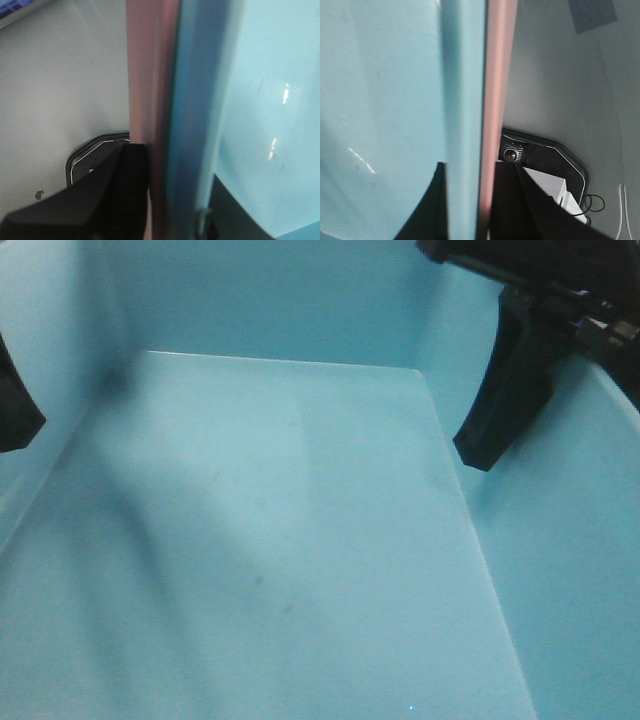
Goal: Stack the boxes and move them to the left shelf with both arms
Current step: 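Keep gripping the pink and light-blue bin walls while driving to the shelf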
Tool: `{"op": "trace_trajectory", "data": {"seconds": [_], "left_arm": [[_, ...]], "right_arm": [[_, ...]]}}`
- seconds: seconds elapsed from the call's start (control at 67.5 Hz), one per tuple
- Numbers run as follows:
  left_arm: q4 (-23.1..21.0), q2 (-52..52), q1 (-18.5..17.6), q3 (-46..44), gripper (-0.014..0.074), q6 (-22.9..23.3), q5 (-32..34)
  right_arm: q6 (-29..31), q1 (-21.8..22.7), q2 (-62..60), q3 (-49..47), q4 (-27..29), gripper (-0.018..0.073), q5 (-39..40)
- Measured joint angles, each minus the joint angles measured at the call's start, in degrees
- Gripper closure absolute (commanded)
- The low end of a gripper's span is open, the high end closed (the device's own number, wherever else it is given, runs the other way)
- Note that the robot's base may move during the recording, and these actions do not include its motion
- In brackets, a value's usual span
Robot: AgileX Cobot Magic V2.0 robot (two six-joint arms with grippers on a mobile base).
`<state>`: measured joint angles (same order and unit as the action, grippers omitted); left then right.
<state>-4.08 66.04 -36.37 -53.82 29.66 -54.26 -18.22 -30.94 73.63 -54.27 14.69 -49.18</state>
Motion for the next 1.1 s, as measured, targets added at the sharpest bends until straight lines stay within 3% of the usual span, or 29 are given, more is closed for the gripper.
{"op": "trace_trajectory", "data": {"seconds": [1.097], "left_arm": [[-0.2, 0.0, 0.1, 0.0, 0.0599, 0.0, -0.2]], "right_arm": [[0.0, 0.0, 0.0, 0.0, 0.0, 0.0499, 0.0]]}}
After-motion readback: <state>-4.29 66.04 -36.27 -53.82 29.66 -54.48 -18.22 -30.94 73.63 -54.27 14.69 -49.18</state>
